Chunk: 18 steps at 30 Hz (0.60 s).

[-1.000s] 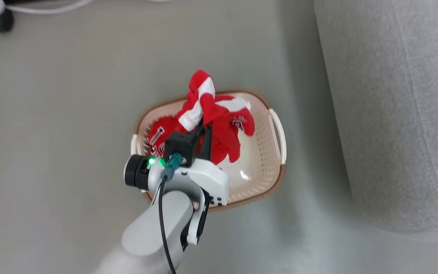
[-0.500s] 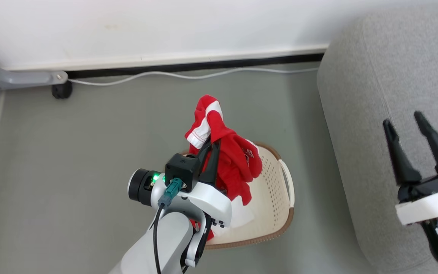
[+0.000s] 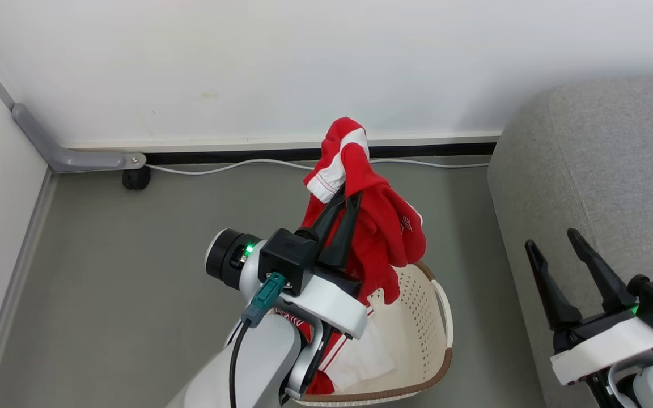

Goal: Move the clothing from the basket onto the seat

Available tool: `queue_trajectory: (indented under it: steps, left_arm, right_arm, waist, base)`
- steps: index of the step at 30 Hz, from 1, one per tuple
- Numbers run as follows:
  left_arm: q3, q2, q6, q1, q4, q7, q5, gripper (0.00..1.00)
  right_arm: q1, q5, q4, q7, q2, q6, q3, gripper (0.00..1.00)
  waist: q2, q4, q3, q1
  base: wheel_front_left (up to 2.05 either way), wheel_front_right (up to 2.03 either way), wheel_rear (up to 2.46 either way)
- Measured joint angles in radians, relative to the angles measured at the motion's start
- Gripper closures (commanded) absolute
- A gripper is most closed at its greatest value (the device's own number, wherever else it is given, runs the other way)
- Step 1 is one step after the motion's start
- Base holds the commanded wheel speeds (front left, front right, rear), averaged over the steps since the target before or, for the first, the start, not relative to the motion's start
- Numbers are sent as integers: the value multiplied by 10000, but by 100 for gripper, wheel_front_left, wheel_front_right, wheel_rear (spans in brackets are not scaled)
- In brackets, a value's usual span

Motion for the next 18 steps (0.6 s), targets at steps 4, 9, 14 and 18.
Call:
queue_trajectory:
  steps: [4,9,14,18]
  left_arm:
    - [-155,2,-31,-8,-370,0,2,100]
    - [-612,8,92,-32,-913,-4,2,100]
    - [-1074,12,426,-247,-1133,-29,-2,100]
    - [-1377,15,564,-383,-1195,-29,-35,100]
  right_arm:
    - [48,-12,27,0,82,0,176,0]
    - [-23,23,-573,2,50,0,951,0]
    - [-716,90,-2006,6,-180,-2,1862,0]
    - [-1232,-29,-2824,6,-545,0,2740,0]
  waist:
    - [0,58,-125,0]
    - [0,77,29,0]
    - [0,126,211,0]
    - [0,193,267,0]
  base:
    - [0,0,0]
    - [0,0,0]
    - [0,0,0]
    - [0,0,0]
